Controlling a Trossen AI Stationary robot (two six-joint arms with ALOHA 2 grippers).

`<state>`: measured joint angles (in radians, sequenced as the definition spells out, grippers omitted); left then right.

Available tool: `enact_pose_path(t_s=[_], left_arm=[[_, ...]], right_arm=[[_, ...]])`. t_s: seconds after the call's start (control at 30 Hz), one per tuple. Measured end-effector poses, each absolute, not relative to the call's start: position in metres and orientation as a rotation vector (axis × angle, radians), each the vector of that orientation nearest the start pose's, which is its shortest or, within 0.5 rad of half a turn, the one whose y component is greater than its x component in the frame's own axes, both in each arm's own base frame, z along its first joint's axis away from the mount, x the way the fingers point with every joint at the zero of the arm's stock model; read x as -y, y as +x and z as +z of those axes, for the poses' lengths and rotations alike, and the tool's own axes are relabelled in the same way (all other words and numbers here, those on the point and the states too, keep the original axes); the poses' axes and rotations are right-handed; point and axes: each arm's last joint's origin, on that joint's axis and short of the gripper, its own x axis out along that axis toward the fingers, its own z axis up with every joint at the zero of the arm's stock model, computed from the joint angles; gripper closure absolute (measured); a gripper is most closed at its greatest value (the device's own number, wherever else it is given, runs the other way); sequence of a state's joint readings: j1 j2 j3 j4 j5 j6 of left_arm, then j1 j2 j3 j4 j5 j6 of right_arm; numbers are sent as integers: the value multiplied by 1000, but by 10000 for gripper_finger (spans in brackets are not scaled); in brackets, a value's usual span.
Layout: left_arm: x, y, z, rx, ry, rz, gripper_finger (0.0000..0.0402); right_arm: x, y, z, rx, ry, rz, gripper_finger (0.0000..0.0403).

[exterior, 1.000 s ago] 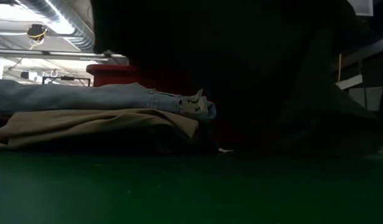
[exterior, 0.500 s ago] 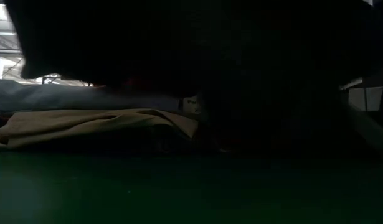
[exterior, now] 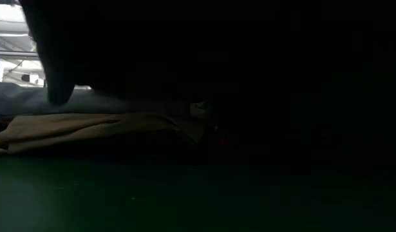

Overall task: Fold Laundry from Bin
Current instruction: Fold the green polo shirt

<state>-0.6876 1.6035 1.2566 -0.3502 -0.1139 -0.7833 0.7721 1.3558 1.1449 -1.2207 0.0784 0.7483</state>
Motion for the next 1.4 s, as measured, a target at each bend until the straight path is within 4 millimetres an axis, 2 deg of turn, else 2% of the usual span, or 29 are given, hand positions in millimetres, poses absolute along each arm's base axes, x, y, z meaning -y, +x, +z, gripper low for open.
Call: enact_pose_path(t_s=[0.13, 0.3, 0.53, 0.83, 1.17, 1.27, 1.4], left_arm=[[231, 287, 260, -821, -460, -264, 395], [245, 300, 239, -837, -496, -347, 395], [262, 315, 221, -835, -640, -465, 394], [274, 315, 226, -801, -784, -550, 394], [285, 306, 227, -803, -782, -567, 394], [286, 305, 226, -801, -778, -558, 381], [286, 305, 226, -795, -776, -548, 343]], right_arm=[[-175, 152, 267, -1469, 32, 61, 400], [-194, 136, 262, -1502, 33, 76, 400], [-218, 123, 252, -1502, 24, 114, 400], [-242, 120, 233, -1520, 12, 154, 400], [-264, 132, 219, -1461, 76, 261, 400], [-267, 133, 218, -1452, 87, 274, 400], [-269, 133, 217, -1455, 94, 284, 399]])
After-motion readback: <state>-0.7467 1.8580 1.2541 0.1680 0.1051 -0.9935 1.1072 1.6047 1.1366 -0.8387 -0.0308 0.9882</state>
